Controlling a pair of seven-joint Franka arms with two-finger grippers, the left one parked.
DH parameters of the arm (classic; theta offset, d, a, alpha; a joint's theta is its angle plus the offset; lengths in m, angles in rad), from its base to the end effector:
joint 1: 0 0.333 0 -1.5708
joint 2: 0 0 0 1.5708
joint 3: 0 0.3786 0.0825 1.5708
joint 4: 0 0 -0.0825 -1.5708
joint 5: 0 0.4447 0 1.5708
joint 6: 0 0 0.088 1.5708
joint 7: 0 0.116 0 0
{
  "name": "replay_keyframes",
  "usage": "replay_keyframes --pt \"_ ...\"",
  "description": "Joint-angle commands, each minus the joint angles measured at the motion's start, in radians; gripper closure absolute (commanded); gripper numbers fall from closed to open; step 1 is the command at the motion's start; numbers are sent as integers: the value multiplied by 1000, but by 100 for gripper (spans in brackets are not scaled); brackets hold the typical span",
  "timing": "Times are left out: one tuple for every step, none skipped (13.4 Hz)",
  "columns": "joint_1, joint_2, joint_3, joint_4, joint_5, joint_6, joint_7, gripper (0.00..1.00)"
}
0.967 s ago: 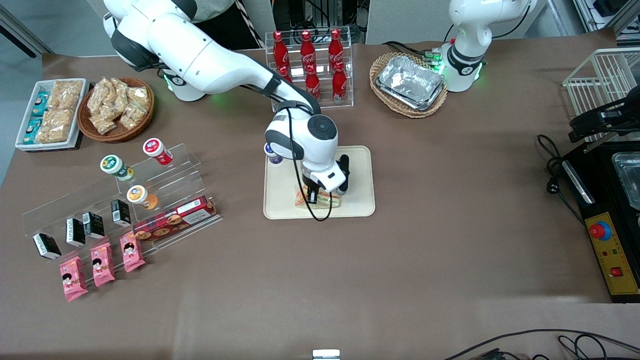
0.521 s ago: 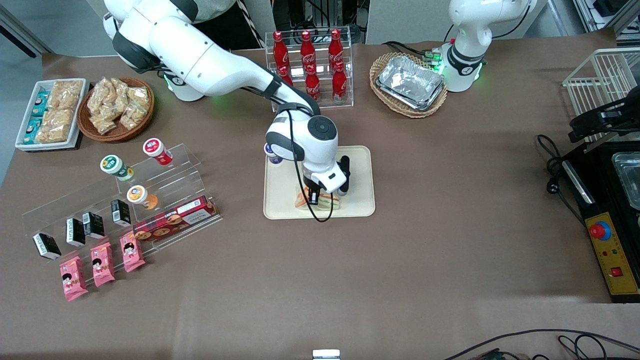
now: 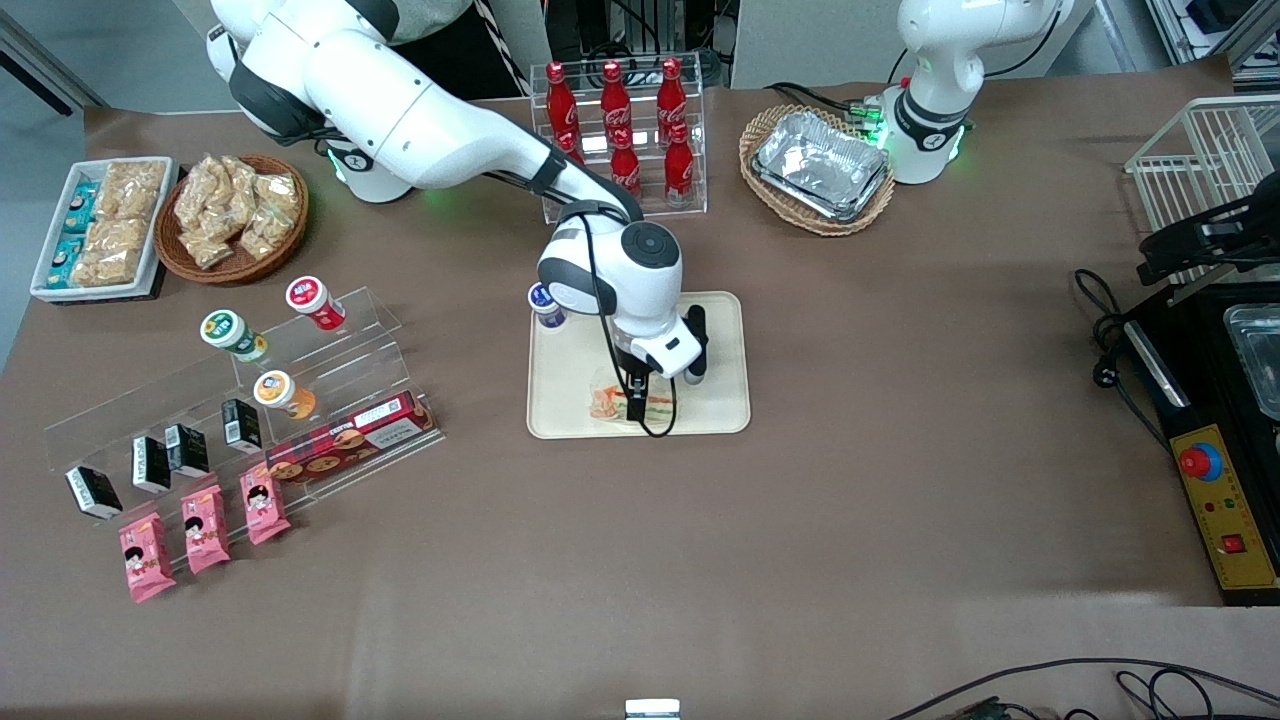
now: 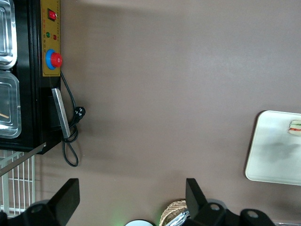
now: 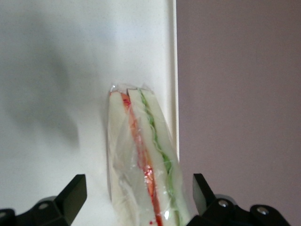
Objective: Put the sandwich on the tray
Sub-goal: 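Open the right gripper to release the sandwich onto the tray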
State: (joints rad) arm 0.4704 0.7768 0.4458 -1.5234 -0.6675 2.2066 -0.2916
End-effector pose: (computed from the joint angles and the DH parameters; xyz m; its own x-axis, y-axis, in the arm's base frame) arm 0.5536 0.5769 0.2310 0.0821 0.9928 -0.0867 0.9766 -0.0628 0.2059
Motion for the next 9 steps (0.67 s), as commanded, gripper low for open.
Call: replay_keyframes --pt "1 -1 5 9 -29 16 25 0" --pt "-6 -10 11 14 -27 12 20 0" --pt "-10 -30 14 15 -11 5 15 0" --pt "-12 -57 16 14 38 -1 11 0" --pt "-22 -88 14 14 92 -17 6 0" --pt "-42 -121 16 15 135 -49 -14 0" --pt "-61 -161 16 17 179 -76 -46 0" --pt "-87 -198 14 15 228 -102 -76 0" --pt "-116 -238 14 17 267 -135 -95 0"
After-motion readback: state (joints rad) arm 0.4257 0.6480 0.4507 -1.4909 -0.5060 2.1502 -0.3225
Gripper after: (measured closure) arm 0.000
